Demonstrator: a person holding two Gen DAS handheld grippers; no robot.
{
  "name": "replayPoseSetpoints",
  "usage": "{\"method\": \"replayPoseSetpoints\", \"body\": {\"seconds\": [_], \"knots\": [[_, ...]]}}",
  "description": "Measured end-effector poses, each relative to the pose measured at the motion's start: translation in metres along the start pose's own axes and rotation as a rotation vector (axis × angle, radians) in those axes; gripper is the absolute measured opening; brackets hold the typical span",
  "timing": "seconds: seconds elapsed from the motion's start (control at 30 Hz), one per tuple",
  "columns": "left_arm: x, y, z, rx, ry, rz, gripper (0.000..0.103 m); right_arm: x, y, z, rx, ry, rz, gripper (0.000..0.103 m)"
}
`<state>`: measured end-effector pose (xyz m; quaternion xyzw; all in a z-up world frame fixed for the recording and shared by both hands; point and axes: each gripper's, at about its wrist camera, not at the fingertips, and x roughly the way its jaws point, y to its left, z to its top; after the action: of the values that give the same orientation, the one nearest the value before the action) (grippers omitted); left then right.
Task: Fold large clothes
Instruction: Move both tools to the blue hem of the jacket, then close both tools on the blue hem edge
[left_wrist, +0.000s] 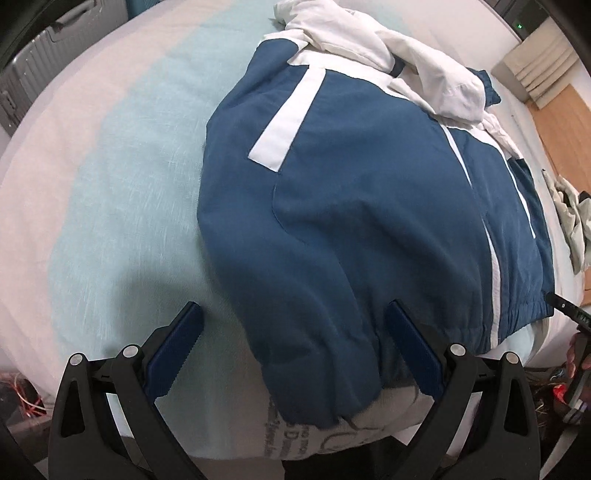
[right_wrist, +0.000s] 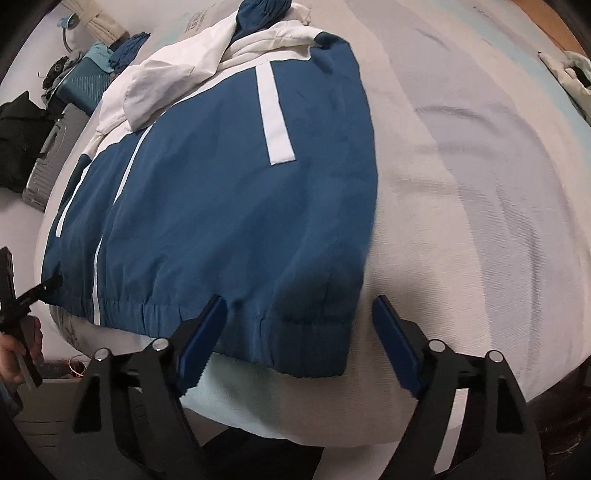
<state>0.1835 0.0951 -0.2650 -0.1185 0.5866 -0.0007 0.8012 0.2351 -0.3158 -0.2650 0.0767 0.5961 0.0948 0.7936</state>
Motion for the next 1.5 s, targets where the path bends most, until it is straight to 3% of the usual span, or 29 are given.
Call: {"method": "replayPoseSetpoints", "body": {"seconds": [0.33, 0.5, 0.77, 0.8, 0.87, 0.97, 1.03, 1.2, 1.27, 1.33, 1.5], "knots": [[-0.014, 0.021, -0.001, -0.051, -0.017, -0.104, 0.097, 0.013, 0.013, -0.002, 0.003, 0.022, -0.007, 0.073], [-0.013, 0.027, -0.006, -0.045, 0.0, -0.088, 0.097, 0.013, 0.019, -0.002, -0.018, 0.013, -0.017, 0.074], [-0.002, -0.009, -0.007, 0.042, 0.015, -0.132, 0.095, 0.011, 0.024, -0.001, -0.028, 0.002, -0.019, 0.069], [-0.001, -0.012, -0.007, 0.049, 0.013, -0.13, 0.093, 0.011, 0.023, -0.001, -0.03, 0.005, -0.017, 0.065], [-0.003, -0.019, -0.007, 0.07, 0.01, -0.131, 0.069, 0.011, 0.025, 0.0, -0.042, 0.01, -0.02, 0.059], [-0.003, -0.02, -0.005, 0.072, 0.021, -0.107, 0.048, 0.013, 0.03, 0.002, -0.054, 0.019, -0.018, 0.052], [-0.003, -0.018, -0.004, 0.063, 0.023, -0.096, 0.04, 0.017, 0.03, 0.002, -0.055, 0.031, -0.025, 0.052], [-0.002, -0.023, -0.007, 0.088, 0.035, -0.064, 0.044, 0.024, 0.029, 0.003, -0.028, 0.045, -0.024, 0.054], [0.004, -0.026, -0.009, 0.094, 0.06, -0.047, 0.06, 0.026, 0.029, 0.004, -0.022, 0.05, -0.025, 0.055], [0.011, -0.03, -0.01, 0.092, 0.084, -0.027, 0.067, 0.028, 0.029, 0.004, -0.013, 0.055, -0.026, 0.055], [0.014, -0.038, -0.012, 0.104, 0.08, 0.004, 0.071, 0.031, 0.029, 0.007, -0.015, 0.073, -0.025, 0.056]]}}
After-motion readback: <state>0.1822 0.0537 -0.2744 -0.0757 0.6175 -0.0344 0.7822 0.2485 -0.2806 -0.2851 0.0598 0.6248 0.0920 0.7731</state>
